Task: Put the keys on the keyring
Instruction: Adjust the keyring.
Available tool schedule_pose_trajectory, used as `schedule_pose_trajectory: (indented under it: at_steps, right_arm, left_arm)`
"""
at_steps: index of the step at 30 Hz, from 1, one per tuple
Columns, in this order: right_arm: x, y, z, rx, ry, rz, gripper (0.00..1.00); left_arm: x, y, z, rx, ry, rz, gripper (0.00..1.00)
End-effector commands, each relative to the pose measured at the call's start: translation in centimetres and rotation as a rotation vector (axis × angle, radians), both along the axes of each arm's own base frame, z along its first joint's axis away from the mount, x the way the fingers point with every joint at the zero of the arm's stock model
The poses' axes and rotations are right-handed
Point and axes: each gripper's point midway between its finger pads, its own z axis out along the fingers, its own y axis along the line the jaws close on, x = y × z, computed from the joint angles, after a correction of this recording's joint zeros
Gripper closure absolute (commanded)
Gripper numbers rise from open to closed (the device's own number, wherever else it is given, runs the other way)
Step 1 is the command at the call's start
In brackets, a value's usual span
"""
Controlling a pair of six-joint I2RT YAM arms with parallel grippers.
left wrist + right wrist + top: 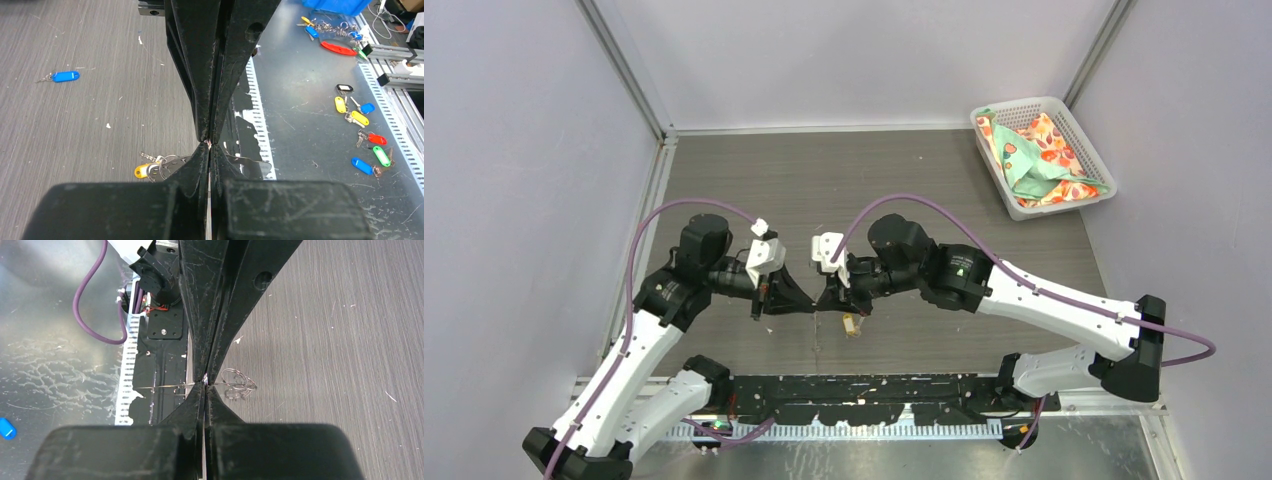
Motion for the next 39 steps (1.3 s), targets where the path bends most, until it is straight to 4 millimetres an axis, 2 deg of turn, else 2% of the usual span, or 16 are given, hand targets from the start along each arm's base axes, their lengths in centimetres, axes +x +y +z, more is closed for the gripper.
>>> schedule_pose_trajectory:
  at_steps: [1, 6, 13, 17, 24, 28, 34, 39]
  right_arm:
    - [0.6, 0.9, 3.3, 0.105, -0.036, -0.035, 0.99]
    - [0.8, 1.1, 3.4, 0.131, -0.005, -0.066, 0.99]
    - [1.8, 0.5, 4.3, 0.205, -0.011, -0.161, 0.99]
    - [1.5, 0.1, 4.9, 0.257, -0.004, -0.163, 0.99]
    - [1.0, -0.1, 5.4, 0.318, 0.018, -0.156, 0.99]
    - [0.4, -0.1, 5.3, 0.316, 0.029, -0.130, 0.99]
    - [0.1, -0.1, 4.9, 0.286, 0.033, -0.104, 0.99]
    - [0.0, 0.0, 4.8, 0.278, 0.035, -0.095, 0.99]
  left_arm:
    - [-0.4, -0.2, 1.9, -0.053, -0.057, -0.038, 1.00]
    - [0.0, -0.4, 2.1, -0.058, -0.056, -0.019, 1.00]
    - [0.1, 0.3, 1.5, -0.021, -0.050, 0.058, 0.64]
    - [1.0, 0.7, 1.0, -0.010, -0.046, 0.170, 0.55]
    - [2.4, 1.2, 0.7, -0.068, 0.007, 0.342, 0.54]
    - [2.5, 1.1, 1.0, -0.096, 0.014, 0.357, 0.56]
    - [1.6, 0.4, 1.7, -0.119, 0.044, 0.277, 0.60]
    - [-0.6, -0.1, 1.7, -0.121, 0.101, 0.123, 0.60]
